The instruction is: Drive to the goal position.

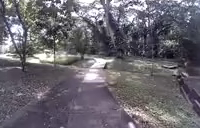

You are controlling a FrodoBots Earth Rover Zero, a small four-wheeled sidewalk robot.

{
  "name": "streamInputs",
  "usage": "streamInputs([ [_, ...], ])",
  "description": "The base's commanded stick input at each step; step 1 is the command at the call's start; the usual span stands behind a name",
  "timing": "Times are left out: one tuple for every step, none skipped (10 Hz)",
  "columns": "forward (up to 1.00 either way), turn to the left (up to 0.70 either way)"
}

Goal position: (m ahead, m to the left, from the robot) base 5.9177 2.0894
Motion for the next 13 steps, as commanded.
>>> streamInputs([
  [0.00,0.00],
  [0.00,0.00],
  [0.00,0.00],
  [0.00,0.00],
  [0.00,0.00],
  [0.00,0.51],
  [0.00,0.95],
  [0.00,1.00],
  [0.00,1.00],
  [0.00,1.00],
  [0.00,0.31],
  [0.00,0.05],
  [0.00,0.00],
])
